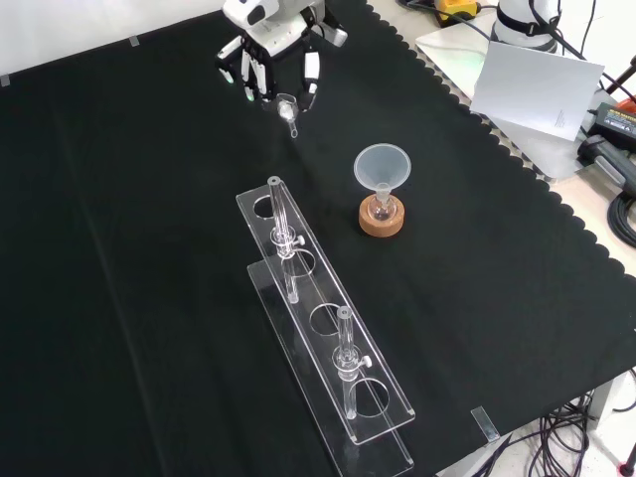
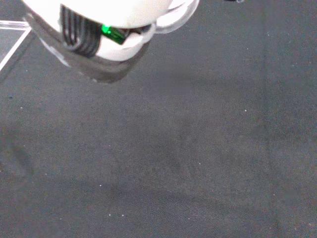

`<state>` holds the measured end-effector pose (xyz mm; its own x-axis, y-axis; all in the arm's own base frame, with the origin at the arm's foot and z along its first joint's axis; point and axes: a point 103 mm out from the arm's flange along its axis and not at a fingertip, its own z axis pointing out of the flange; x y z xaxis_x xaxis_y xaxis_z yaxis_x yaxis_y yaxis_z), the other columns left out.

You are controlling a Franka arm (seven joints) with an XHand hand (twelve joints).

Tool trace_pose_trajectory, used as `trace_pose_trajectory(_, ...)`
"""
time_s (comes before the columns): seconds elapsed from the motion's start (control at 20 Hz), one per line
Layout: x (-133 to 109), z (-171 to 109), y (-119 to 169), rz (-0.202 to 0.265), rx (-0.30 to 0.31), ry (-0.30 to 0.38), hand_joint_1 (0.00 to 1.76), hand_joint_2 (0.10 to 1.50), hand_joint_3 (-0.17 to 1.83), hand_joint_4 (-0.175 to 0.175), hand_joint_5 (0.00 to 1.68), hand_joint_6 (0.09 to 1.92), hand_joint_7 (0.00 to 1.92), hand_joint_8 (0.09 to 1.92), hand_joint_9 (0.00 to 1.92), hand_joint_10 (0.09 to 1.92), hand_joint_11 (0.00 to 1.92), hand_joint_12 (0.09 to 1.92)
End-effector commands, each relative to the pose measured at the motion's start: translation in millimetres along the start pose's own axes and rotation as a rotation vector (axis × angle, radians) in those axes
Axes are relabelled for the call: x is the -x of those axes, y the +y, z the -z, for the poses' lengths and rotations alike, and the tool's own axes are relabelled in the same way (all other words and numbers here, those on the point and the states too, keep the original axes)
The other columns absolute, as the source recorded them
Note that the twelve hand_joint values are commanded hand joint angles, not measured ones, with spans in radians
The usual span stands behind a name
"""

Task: Pour all the NaCl from the weighing funnel into the round-bottom flask.

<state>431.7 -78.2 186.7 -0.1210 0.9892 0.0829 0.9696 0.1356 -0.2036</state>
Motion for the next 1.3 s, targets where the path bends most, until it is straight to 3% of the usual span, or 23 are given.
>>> trace_pose_trajectory(0.05, -6.4, 17.9, -7.3, 0.016, 0.009, -0.008, 1.13, 0.73, 0.42, 0.175, 1.49, 0.15, 1.62, 0.14, 1.02, 0.24, 0.00, 1.55)
trace_pose_trajectory(1.15, -52.7, 41.9, -49.3, 0.034, 0.031, -0.021, 1.12, 0.75, 0.37, 0.175, 1.47, 0.16, 1.61, 0.12, 1.02, 0.24, 0.01, 1.55)
trace_pose_trajectory(1.3, -63.3, 41.1, -54.8, 0.055, 0.024, -0.027, 1.12, 0.76, 0.37, 0.175, 1.47, 0.17, 1.61, 0.12, 1.01, 0.23, 0.01, 1.55)
